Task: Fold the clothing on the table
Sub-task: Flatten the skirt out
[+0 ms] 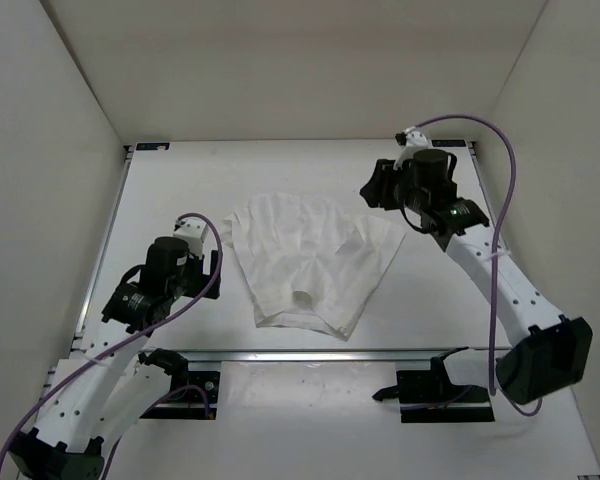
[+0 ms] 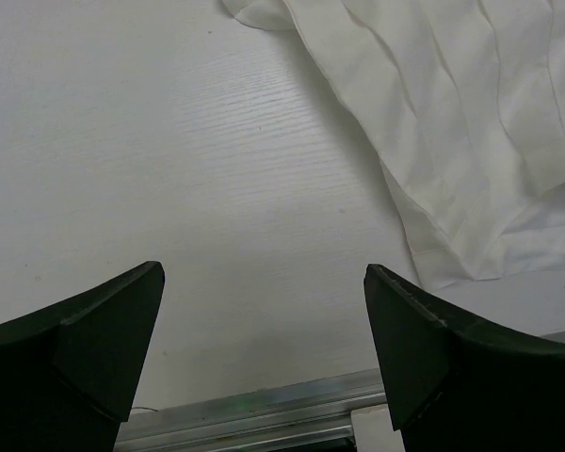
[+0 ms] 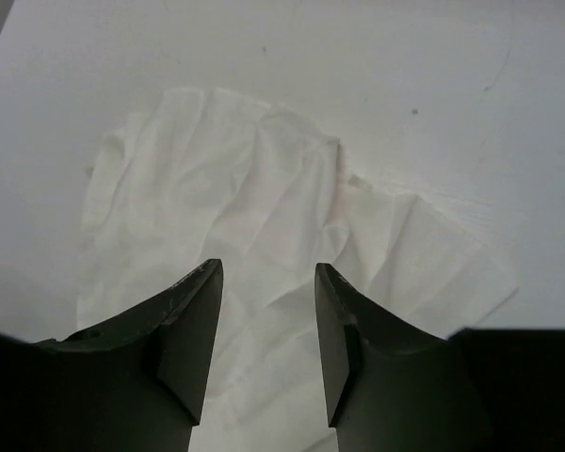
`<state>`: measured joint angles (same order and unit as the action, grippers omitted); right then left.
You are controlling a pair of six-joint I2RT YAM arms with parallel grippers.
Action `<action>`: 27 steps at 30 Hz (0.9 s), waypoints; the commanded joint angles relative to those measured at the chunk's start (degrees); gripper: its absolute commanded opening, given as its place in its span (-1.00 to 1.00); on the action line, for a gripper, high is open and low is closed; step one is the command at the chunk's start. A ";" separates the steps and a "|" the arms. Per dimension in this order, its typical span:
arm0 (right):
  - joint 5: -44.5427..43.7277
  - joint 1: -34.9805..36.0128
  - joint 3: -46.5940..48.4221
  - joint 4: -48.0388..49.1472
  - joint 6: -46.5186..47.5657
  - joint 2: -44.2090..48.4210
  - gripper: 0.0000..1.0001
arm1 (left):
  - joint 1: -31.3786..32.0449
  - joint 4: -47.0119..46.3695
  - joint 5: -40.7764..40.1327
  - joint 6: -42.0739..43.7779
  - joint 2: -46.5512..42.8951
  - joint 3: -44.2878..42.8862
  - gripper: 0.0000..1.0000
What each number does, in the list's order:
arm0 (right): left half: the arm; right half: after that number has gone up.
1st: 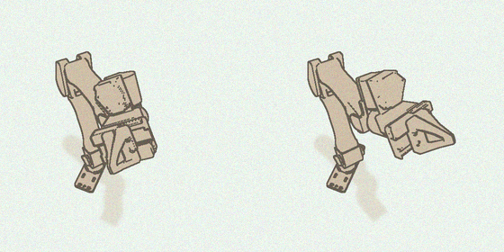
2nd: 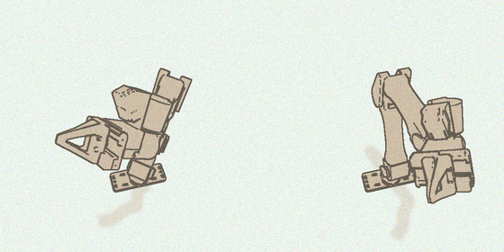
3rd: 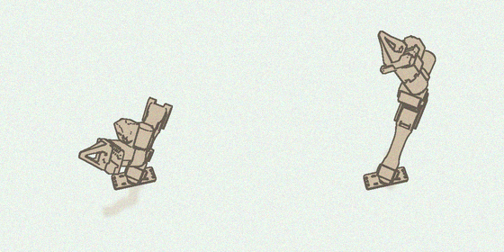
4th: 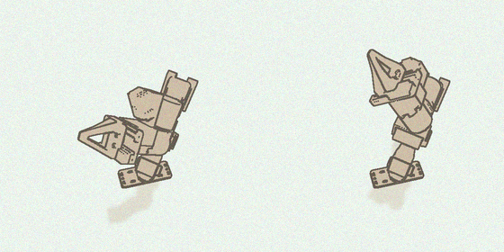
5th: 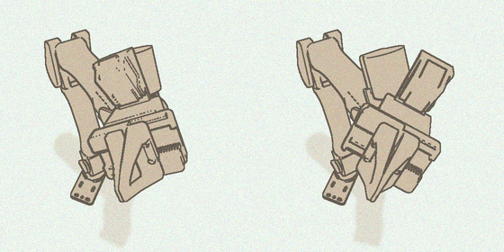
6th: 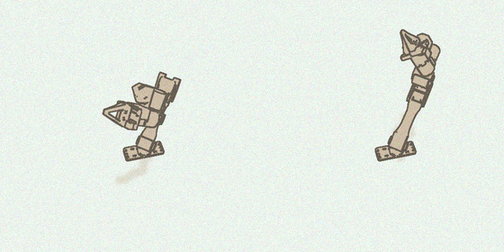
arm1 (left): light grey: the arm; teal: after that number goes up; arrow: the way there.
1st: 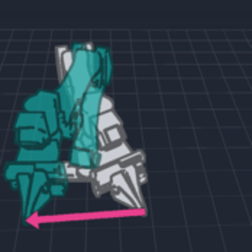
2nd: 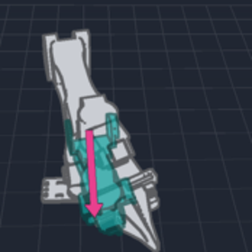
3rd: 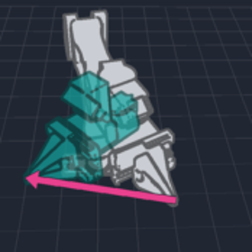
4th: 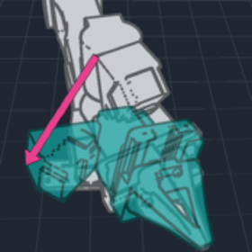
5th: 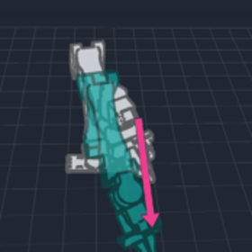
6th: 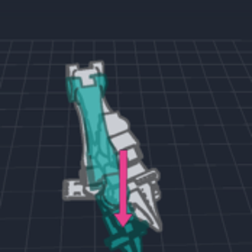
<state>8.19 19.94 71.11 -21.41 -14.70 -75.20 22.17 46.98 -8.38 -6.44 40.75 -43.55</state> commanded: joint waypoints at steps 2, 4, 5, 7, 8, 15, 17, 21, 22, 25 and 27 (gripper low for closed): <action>2.01 0.97 -13.33 0.93 -3.14 3.90 -0.15 | 0.68 -0.13 -1.63 -0.59 -3.38 0.31 0.97; 2.02 1.67 -17.57 0.06 -3.67 7.33 -0.09 | 1.20 -0.22 -2.52 -1.03 -5.23 0.22 0.97; 1.92 2.02 -19.67 -1.78 -3.58 8.04 -0.08 | 1.29 -0.48 -2.43 -0.08 -6.81 0.39 0.98; 1.31 2.55 -22.41 -4.34 -4.81 11.02 -0.08 | 0.94 -1.27 2.65 1.94 -10.06 1.09 0.97; 1.22 3.16 -23.99 -5.47 -5.33 12.08 -0.08 | 1.03 -1.63 3.71 2.91 -10.77 1.19 0.98; 4.81 7.91 -36.19 -9.80 -17.10 22.97 -0.07 | 1.02 0.57 8.48 4.42 -5.16 -1.71 -0.22; 7.27 8.27 -41.37 -7.69 -20.27 25.27 -0.06 | 3.57 1.44 7.41 2.66 -0.96 -3.02 -0.16; 11.23 9.32 -49.12 -0.14 -26.68 28.61 -0.02 | 1.21 4.07 10.75 3.71 7.13 -7.07 0.10; 11.67 9.58 -49.66 0.57 -28.00 29.05 -0.02 | 1.29 4.26 13.28 3.54 9.41 -8.21 0.19; 11.42 12.83 -51.60 2.59 -30.99 28.18 0.00 | 4.19 4.09 18.14 0.38 13.91 -9.54 0.36; 11.67 14.24 -52.47 5.22 -31.79 26.95 0.03 | 7.34 1.72 18.31 -2.34 16.54 -8.48 0.40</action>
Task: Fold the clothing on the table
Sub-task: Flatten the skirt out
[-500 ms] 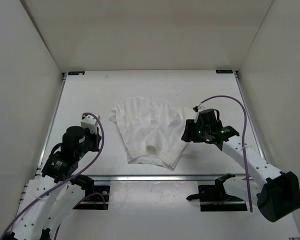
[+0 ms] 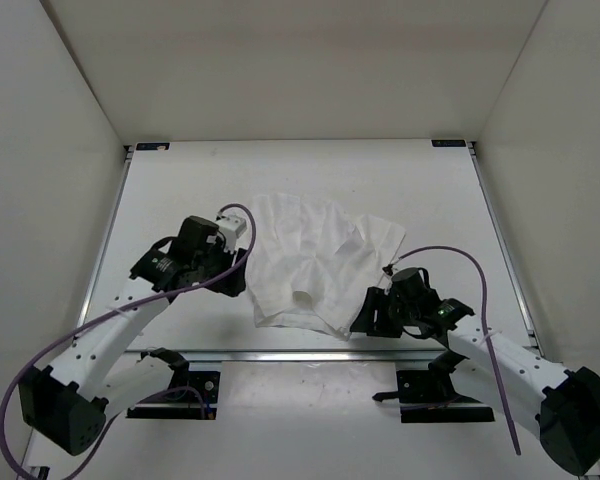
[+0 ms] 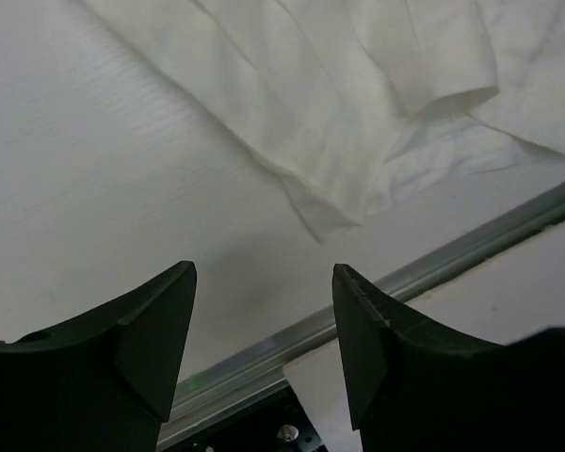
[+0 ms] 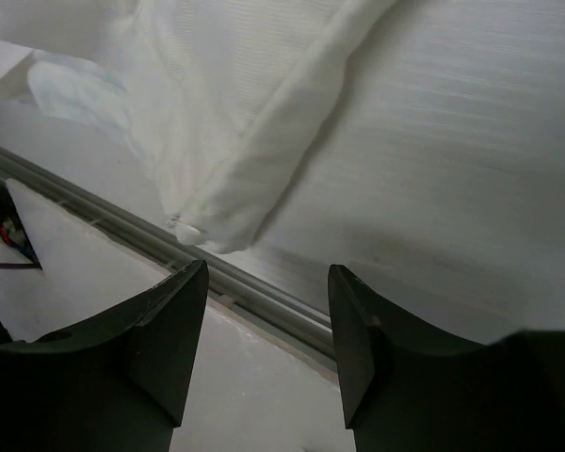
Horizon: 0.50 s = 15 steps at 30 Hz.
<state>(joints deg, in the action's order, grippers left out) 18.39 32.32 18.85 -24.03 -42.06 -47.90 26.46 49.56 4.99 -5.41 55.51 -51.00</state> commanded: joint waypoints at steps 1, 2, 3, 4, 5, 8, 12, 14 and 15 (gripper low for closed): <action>1.99 2.31 -0.31 8.99 -4.87 -1.40 0.01 | 3.86 -1.39 5.46 -4.08 3.71 -0.24 0.42; 2.35 2.75 -0.22 9.35 -5.22 -2.10 0.03 | 4.13 -1.83 6.16 -4.34 4.43 0.37 0.48; 2.09 2.84 0.04 9.27 -4.87 -2.55 0.01 | 4.82 -2.10 6.60 -4.87 5.39 0.81 0.51; 1.74 3.19 0.13 9.27 -4.87 -3.07 0.01 | 5.18 -2.27 7.39 -5.66 6.53 1.60 0.52; 1.82 2.93 -0.04 9.88 -4.17 -3.25 0.02 | 5.70 -2.80 7.57 -6.53 6.98 1.52 0.55; 2.61 2.14 -0.74 11.02 -3.47 -4.21 0.03 | 7.37 -4.21 7.84 -9.35 9.00 2.40 0.54; 1.30 2.75 -0.66 11.29 -2.24 -5.71 0.03 | 9.48 -5.34 7.48 -13.12 13.22 3.97 0.57; 1.64 3.11 -1.01 11.90 -2.06 -5.80 0.03 | 9.66 -9.37 7.31 -16.46 13.67 7.04 0.56; 1.82 2.84 -1.10 12.51 -1.71 -5.80 0.03 | 9.58 -10.70 7.66 -17.69 13.66 7.93 0.57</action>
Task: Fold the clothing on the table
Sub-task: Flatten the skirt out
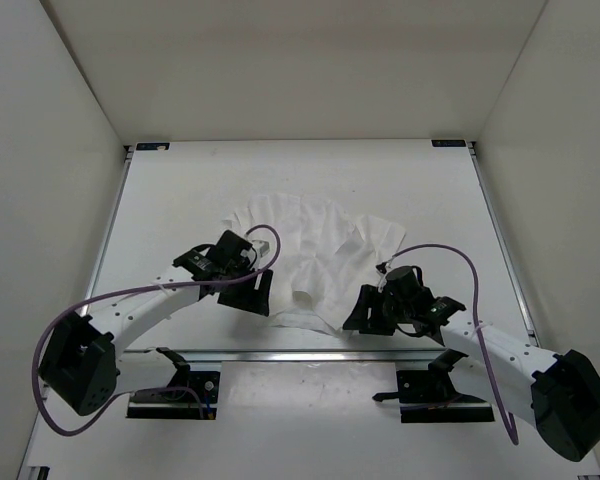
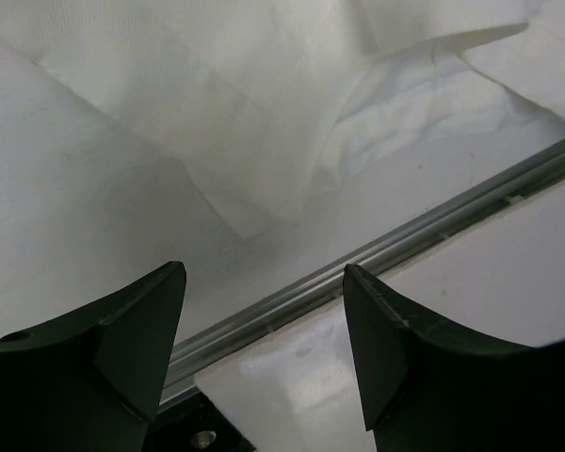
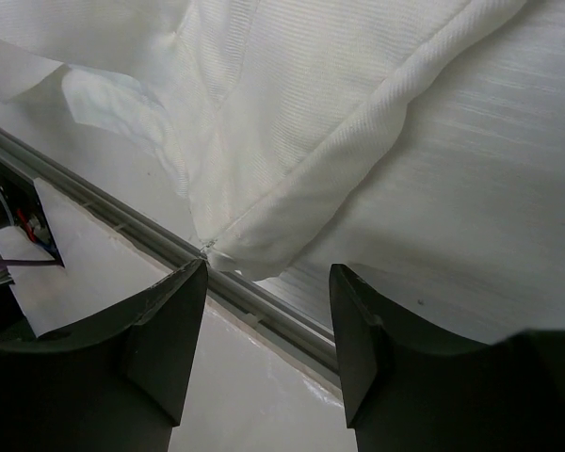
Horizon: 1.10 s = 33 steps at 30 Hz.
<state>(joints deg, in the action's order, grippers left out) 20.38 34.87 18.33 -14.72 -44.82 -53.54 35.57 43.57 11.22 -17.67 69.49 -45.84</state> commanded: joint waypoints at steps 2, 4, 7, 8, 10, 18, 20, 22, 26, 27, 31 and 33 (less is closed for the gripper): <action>0.10 0.20 -0.49 3.29 1.05 -0.16 0.04 | 0.38 -9.54 0.91 -7.90 0.29 5.84 0.54; 0.10 0.19 -0.49 3.56 1.66 -0.07 0.04 | -0.06 -12.00 0.38 -10.36 0.81 7.60 0.53; 0.62 0.55 -0.84 3.99 2.28 0.19 0.05 | -0.68 -15.00 -1.02 -12.38 2.22 9.19 0.50; 0.36 0.63 -1.01 4.52 2.19 0.45 0.05 | -0.85 -16.23 -1.20 -13.00 2.49 8.93 0.48; 0.54 0.81 -1.02 4.61 2.28 0.45 0.06 | -0.77 -18.17 -1.21 -14.31 2.58 8.58 0.45; 0.45 0.55 -1.72 4.52 2.98 1.94 0.08 | -0.86 -21.51 -1.29 -17.39 4.33 8.58 0.46; 0.27 0.46 -1.63 4.35 2.90 1.86 0.08 | -1.21 -21.25 -1.38 -17.13 5.38 8.75 0.36; 0.45 0.72 -1.54 4.09 3.77 1.95 0.07 | -1.29 -22.21 -1.29 -17.57 5.92 9.02 0.31; 0.45 0.98 -0.92 3.56 4.56 1.95 0.08 | -1.21 -22.48 -1.29 -17.57 6.62 9.46 -0.77; -0.16 1.33 -0.32 2.60 4.74 1.77 0.07 | -1.29 -22.39 -1.81 -17.57 5.84 9.63 -0.91; -2.18 3.70 2.58 0.32 3.51 2.92 0.05 | -1.65 -22.83 -0.86 -17.66 3.55 10.43 -1.00; -5.25 4.06 5.04 -2.85 3.77 2.13 0.02 | -0.95 -22.48 -1.29 -17.49 3.19 9.99 -1.00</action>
<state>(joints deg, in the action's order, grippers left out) 19.16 37.80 18.57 -15.79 -41.54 -51.92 34.24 22.22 9.85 -35.07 74.98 -35.64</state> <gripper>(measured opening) 0.515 0.040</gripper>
